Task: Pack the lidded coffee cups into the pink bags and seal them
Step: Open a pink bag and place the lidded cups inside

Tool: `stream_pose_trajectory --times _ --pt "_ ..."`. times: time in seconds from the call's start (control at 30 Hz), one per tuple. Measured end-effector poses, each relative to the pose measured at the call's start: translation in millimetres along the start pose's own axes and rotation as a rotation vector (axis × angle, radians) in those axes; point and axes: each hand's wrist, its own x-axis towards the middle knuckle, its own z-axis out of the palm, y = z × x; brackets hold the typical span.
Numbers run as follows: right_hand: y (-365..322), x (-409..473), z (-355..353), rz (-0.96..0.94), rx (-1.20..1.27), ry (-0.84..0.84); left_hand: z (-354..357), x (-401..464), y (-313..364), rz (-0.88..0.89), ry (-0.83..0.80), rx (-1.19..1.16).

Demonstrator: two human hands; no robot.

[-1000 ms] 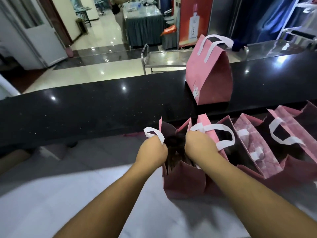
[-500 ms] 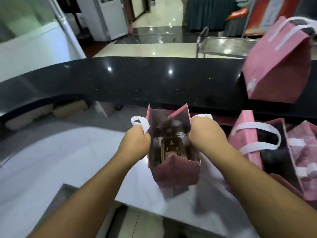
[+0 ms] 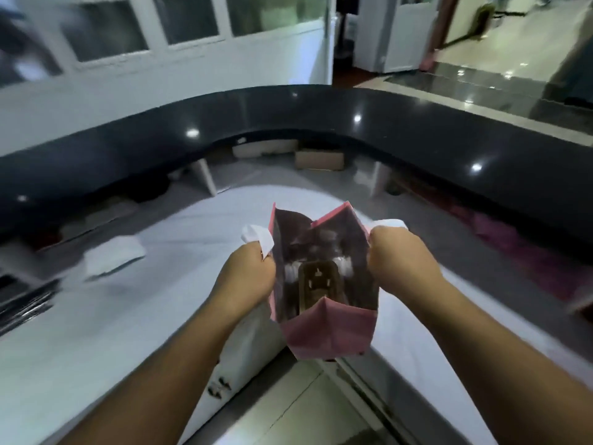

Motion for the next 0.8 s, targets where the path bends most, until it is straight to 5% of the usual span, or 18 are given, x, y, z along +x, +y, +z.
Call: stream_pose_trajectory --times 0.33,0.8 --pt "-234 -39 68 -0.413 0.021 0.043 -138 -35 -198 -0.236 0.217 -0.08" --pt "-430 -51 141 -0.77 0.059 -0.19 -224 -76 -356 -0.608 0.392 -0.058"
